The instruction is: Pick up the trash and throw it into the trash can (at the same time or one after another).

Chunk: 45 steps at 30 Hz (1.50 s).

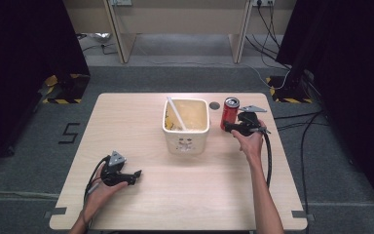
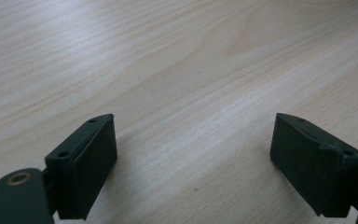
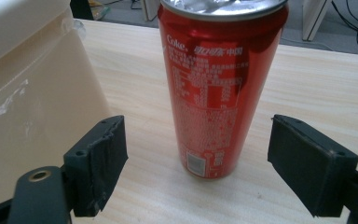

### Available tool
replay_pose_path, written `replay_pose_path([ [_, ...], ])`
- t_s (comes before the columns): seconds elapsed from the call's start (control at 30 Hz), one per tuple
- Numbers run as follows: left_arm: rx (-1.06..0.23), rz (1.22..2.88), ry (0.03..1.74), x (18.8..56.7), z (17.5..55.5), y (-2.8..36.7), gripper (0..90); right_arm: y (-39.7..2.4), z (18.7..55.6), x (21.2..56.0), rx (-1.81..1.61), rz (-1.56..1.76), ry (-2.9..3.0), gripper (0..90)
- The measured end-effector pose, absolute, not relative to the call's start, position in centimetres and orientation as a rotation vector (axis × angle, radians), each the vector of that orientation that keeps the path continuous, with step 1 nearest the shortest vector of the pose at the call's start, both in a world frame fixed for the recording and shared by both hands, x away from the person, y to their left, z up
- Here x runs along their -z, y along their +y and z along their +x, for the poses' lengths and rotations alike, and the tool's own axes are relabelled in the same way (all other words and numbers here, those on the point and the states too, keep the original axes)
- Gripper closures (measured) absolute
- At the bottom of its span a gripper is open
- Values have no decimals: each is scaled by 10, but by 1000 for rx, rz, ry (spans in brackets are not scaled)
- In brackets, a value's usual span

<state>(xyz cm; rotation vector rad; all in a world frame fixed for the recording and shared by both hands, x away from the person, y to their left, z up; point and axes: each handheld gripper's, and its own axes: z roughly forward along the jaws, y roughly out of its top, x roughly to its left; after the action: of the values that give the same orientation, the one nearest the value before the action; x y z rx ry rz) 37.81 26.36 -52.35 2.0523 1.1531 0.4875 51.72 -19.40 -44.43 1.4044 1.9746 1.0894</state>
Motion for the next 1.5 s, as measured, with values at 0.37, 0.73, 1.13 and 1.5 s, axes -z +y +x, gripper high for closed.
replay_pose_path([
  [0.37,-488,2051,1153,524,378,264,137,-191,527,447,-1098,1411,1961,203],
  [0.73,-488,2051,1153,524,378,264,137,-183,537,446,-1100,1398,1953,197],
  [1.13,-488,2052,1153,524,378,264,137,-179,548,447,-1087,1433,1918,209],
  [1.5,-487,2052,1153,523,378,264,137,-178,557,460,-1078,1447,1895,230],
])
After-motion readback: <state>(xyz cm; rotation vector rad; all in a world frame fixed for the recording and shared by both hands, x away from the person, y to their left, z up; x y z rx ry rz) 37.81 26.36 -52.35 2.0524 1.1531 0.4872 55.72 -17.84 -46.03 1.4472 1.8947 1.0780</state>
